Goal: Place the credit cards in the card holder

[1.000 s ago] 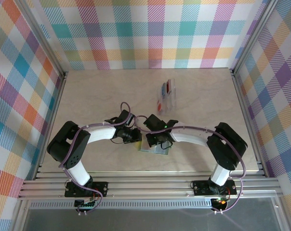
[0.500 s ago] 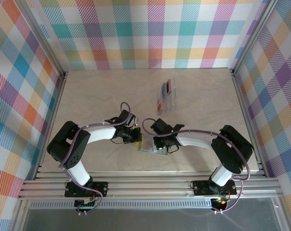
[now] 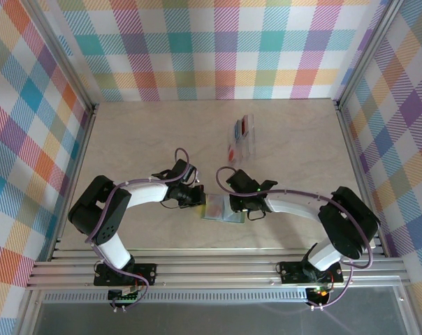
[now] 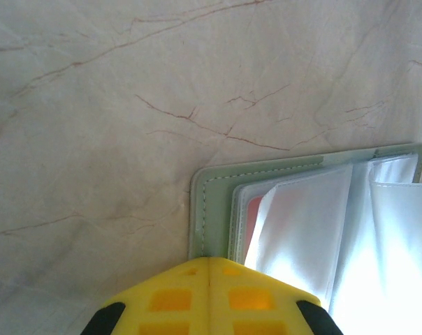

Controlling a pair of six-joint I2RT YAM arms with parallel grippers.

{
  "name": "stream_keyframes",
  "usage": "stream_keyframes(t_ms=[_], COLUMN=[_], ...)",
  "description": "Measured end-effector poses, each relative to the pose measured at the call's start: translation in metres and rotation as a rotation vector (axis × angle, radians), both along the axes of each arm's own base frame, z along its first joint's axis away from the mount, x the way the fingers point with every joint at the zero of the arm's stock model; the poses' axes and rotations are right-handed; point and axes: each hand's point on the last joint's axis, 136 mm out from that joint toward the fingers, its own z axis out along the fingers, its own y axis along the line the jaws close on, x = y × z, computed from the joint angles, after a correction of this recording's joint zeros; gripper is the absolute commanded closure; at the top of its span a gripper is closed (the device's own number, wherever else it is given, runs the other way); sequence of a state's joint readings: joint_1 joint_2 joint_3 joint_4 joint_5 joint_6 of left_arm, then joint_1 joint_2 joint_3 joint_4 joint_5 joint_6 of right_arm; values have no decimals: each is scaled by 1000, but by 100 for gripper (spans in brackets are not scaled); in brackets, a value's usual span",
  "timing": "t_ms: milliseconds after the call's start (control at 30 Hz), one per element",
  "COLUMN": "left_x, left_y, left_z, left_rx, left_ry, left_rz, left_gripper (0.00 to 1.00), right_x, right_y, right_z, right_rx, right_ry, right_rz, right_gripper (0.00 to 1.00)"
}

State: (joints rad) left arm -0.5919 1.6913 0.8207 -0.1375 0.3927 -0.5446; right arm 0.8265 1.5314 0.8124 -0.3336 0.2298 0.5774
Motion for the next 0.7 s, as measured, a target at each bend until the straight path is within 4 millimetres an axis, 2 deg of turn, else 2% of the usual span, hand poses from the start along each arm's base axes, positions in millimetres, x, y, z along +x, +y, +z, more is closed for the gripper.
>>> stream_keyframes(t_ms=[300, 500, 567, 633, 700], left_x=[0, -1, -1, -1, -1], left_y=[0, 1, 1, 1, 1], left_z=[0, 0, 1, 1, 1], left_rx=[-3, -5, -5, -4, -4], left_ry=[0, -6, -8, -9, -9], left_rz=[0, 0, 2, 1, 2], left_gripper=[100, 100, 100, 100, 100], right_x=[9, 18, 26, 46, 68], right_y=[-36, -43, -38, -30, -19], right_z=[27, 41, 49, 63, 79], right_rx=[2, 15, 49, 91, 122], right_ry=[-109, -136, -123, -125, -144], right_rz=[-138, -163, -157, -158, -152], right_gripper=[63, 60, 57, 50, 47])
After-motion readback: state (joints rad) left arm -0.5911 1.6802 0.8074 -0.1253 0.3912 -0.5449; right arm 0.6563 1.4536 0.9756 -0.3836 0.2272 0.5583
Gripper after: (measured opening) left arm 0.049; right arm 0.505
